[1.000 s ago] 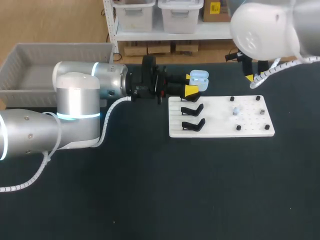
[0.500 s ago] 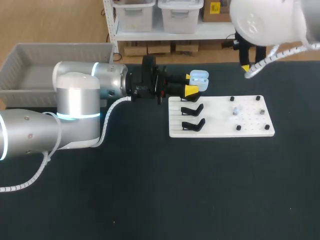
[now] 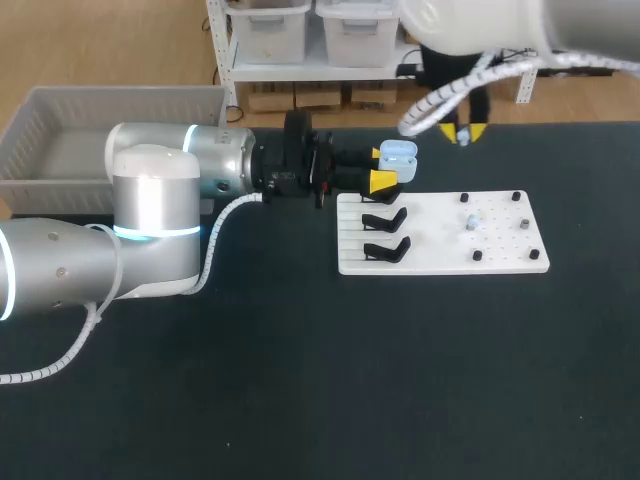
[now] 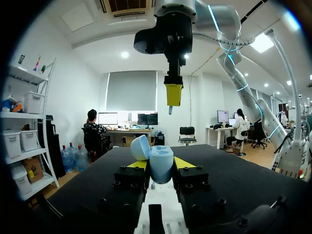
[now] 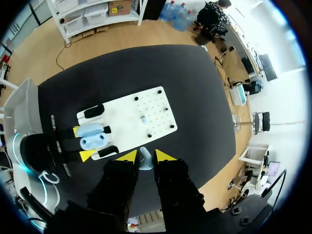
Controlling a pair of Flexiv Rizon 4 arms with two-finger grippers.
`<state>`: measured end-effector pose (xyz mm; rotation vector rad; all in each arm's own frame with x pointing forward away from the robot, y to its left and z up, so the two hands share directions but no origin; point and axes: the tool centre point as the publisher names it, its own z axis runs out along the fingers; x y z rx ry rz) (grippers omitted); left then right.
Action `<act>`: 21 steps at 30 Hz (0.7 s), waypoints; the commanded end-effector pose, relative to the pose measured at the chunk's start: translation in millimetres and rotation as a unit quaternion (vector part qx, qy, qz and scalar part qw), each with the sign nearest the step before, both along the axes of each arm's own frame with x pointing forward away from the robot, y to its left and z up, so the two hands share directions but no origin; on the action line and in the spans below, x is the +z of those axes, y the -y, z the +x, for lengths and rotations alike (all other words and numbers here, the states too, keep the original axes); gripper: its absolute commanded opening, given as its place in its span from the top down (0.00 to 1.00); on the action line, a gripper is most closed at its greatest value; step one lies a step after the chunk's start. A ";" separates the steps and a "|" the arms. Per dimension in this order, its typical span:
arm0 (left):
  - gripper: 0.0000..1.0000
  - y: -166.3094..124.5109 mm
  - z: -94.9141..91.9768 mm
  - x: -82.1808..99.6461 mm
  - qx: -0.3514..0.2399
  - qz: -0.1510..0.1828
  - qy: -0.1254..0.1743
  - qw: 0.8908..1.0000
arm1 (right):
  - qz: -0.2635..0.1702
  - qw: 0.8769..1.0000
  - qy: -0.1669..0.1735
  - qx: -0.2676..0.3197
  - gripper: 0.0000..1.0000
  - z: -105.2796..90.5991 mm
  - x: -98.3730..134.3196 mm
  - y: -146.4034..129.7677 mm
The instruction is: Pick up each earbud case from the left stands, insert the matching earbuds, close the lid, and place the case in the box.
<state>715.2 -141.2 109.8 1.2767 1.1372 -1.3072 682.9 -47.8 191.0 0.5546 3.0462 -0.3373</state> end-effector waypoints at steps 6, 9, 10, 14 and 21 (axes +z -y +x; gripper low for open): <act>1.00 0.0 0.9 -3.1 -0.001 -0.003 -0.001 1.000 | 0.019 1.000 -0.004 -0.017 1.00 12.2 0.1 -18.0; 1.00 0.0 0.9 -3.1 -0.001 -0.003 -0.001 1.000 | 0.019 1.000 -0.004 -0.017 1.00 12.2 0.1 -18.0; 1.00 0.0 0.9 -3.1 -0.001 -0.003 -0.001 1.000 | 0.019 1.000 -0.004 -0.017 1.00 12.2 0.1 -18.0; 1.00 0.0 0.9 -3.1 -0.001 -0.003 -0.001 1.000 | 0.019 1.000 -0.004 -0.017 1.00 12.2 0.1 -18.0; 1.00 0.0 0.9 -3.1 -0.001 -0.003 -0.001 1.000 | 0.019 1.000 -0.004 -0.017 1.00 12.2 0.1 -18.0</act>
